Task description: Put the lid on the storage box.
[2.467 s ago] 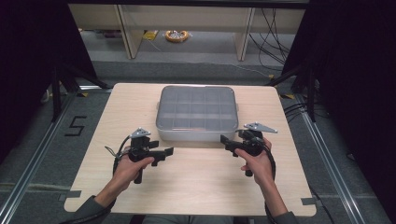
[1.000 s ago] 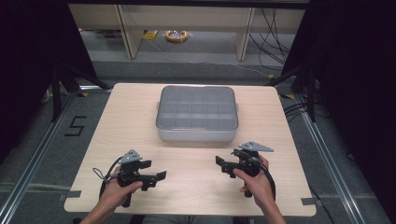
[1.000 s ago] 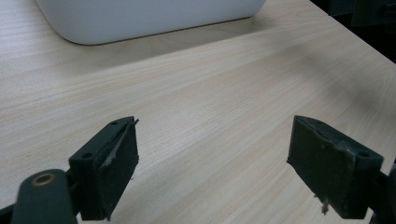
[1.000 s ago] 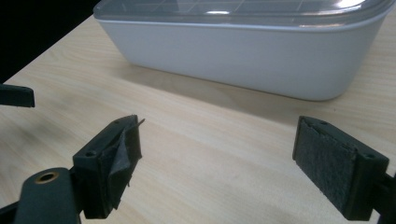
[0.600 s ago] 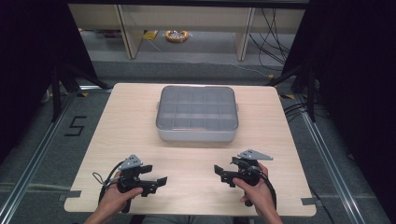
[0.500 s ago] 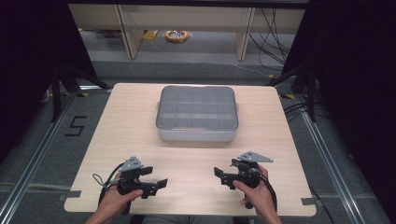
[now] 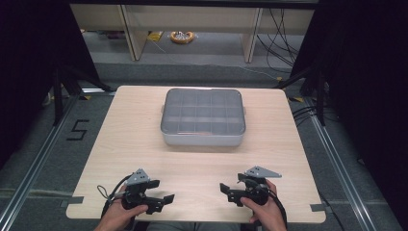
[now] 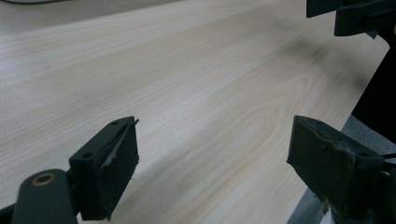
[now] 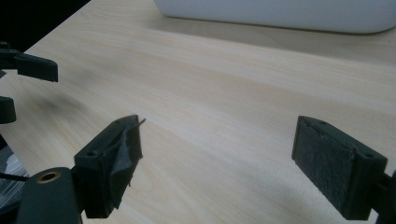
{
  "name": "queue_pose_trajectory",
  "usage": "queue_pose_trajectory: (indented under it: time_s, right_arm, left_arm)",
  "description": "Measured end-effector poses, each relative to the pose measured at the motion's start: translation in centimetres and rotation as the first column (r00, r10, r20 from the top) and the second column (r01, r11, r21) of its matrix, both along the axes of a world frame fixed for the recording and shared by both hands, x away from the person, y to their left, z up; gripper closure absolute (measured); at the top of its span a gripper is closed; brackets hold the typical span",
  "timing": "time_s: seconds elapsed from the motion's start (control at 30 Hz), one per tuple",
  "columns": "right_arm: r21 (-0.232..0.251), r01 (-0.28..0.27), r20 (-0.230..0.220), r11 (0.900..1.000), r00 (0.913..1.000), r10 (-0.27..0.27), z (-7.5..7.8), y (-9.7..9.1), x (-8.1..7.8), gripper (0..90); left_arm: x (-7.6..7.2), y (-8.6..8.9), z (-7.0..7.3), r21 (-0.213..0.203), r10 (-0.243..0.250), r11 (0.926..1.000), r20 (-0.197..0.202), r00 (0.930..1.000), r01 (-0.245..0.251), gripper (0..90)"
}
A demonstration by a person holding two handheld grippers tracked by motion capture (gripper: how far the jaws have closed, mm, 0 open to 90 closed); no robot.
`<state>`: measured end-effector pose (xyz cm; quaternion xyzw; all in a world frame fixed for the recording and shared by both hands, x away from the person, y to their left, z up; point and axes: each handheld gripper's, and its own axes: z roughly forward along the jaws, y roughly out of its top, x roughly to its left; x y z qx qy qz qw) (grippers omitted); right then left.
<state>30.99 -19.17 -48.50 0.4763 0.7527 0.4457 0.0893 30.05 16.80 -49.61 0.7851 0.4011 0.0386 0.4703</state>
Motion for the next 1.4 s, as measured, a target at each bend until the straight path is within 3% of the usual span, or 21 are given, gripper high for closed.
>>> queue_pose_trajectory:
  time_s: [0.13,0.17,0.2,0.23,0.27,0.33,0.37,0.4,0.5,0.57,0.6,0.73,0.77,0.87,0.9,0.97,1.13,1.2,1.23,1.37,1.4]
  right_arm:
    - [0.000,-0.017,0.017,0.9999,0.9997,0.017,-0.1,0.0,-0.6,16.9]
    - [-0.007,-0.017,0.002,0.9998,0.9999,0.017,0.0,-0.1,-0.8,17.0]
    - [-0.002,-0.022,0.021,0.9998,0.9996,0.022,-0.1,-0.1,-0.9,16.9]
    - [0.019,-0.005,-0.019,0.9998,0.9998,0.005,-0.1,0.1,-1.3,16.9]
    - [-0.007,-0.021,0.007,0.9997,0.9997,0.021,-0.2,-0.1,-1.2,16.9]
    - [-0.013,-0.032,0.010,0.9994,0.9994,0.032,-0.3,-0.3,-1.5,16.9]
    - [0.007,-0.034,-0.014,0.9994,0.9993,0.034,-0.3,-0.2,-1.7,16.9]
    - [0.004,-0.031,0.003,0.9995,0.9995,0.031,-0.5,-0.2,-1.9,16.9]
    - [-0.009,-0.037,-0.004,0.9993,0.9993,0.037,-0.7,-0.3,-2.4,16.9]
    - [-0.012,-0.043,-0.031,0.9990,0.9986,0.043,-0.8,-0.3,-2.8,16.9]
    - [0.011,-0.034,-0.051,0.9994,0.9981,0.034,-0.8,-0.1,-3.1,16.9]
    - [-0.017,-0.055,-0.021,0.9983,0.9983,0.055,-1.1,-0.3,-3.5,16.9]
    - [-0.006,-0.065,-0.047,0.9979,0.9968,0.064,-1.1,-0.3,-3.7,17.0]
    - [-0.020,-0.065,-0.043,0.9977,0.9970,0.064,-1.4,-0.2,-4.2,16.9]
    - [-0.003,-0.048,-0.069,0.9988,0.9964,0.048,-1.4,0.0,-4.5,16.9]
    - [-0.020,-0.088,-0.047,0.9959,0.9951,0.087,-1.6,-0.1,-4.4,16.9]
    - [-0.019,-0.076,-0.050,0.9969,0.9959,0.075,-1.6,-0.2,-4.6,16.9]
    - [-0.047,-0.069,-0.039,0.9965,0.9970,0.067,-1.6,-0.4,-4.5,16.9]
    - [-0.021,-0.060,-0.048,0.9980,0.9971,0.059,-1.8,-0.2,-4.6,16.9]
    - [-0.033,-0.069,-0.062,0.9970,0.9958,0.067,-1.7,-0.4,-4.4,17.0]
    - [-0.020,-0.047,-0.089,0.9987,0.9950,0.045,-1.6,-0.2,-4.7,16.9]
  left_arm:
    - [-0.3,0.2,0.0,0.012,-0.009,0.9999,-0.005,1.0000,0.009,15.5]
    - [-0.4,0.1,0.0,0.004,-0.002,1.0000,-0.003,1.0000,0.002,15.5]
    - [-0.5,0.2,0.0,0.005,-0.003,1.0000,-0.004,1.0000,0.003,15.6]
    - [-0.6,0.2,0.1,0.012,-0.014,0.9998,-0.007,0.9999,0.014,15.5]
    - [-0.7,0.2,0.0,0.002,-0.008,1.0000,-0.007,0.9999,0.009,15.6]
    - [-0.9,0.3,0.0,0.014,-0.020,0.9997,-0.011,0.9997,0.021,15.5]
    - [-1.0,0.3,0.0,0.014,-0.024,0.9996,-0.010,0.9997,0.024,15.6]
    - [-1.1,0.2,0.0,0.007,-0.018,0.9998,-0.007,0.9998,0.018,15.5]
    - [-1.3,0.4,0.0,0.021,-0.029,0.9993,-0.014,0.9995,0.030,15.5]
    - [-1.5,0.5,-0.1,0.024,-0.036,0.9990,-0.024,0.9991,0.037,15.5]
    - [-1.6,0.5,-0.1,0.023,-0.033,0.9992,-0.019,0.9993,0.033,15.5]
    - [-2.1,0.5,-0.2,0.029,-0.043,0.9986,-0.028,0.9987,0.044,15.5]
    - [-2.1,0.5,-0.2,0.037,-0.047,0.9982,-0.034,0.9983,0.048,15.5]
    - [-2.3,0.6,-0.3,0.044,-0.042,0.9981,-0.037,0.9985,0.043,15.5]
    - [-2.3,0.6,-0.4,0.040,-0.038,0.9984,-0.036,0.9986,0.039,15.5]
    - [-2.3,0.6,-0.4,0.039,-0.035,0.9986,-0.038,0.9987,0.037,15.5]
    - [-2.3,0.6,-0.4,0.041,-0.038,0.9984,-0.039,0.9985,0.039,15.5]
    - [-2.4,0.6,-0.4,0.041,-0.039,0.9984,-0.044,0.9983,0.040,15.6]
    - [-2.4,0.5,-0.4,0.039,-0.035,0.9986,-0.047,0.9983,0.037,15.6]
    - [-2.4,0.5,-0.4,0.042,-0.035,0.9984,-0.049,0.9982,0.037,15.5]
    - [-2.4,0.5,-0.4,0.042,-0.034,0.9985,-0.048,0.9983,0.036,15.5]
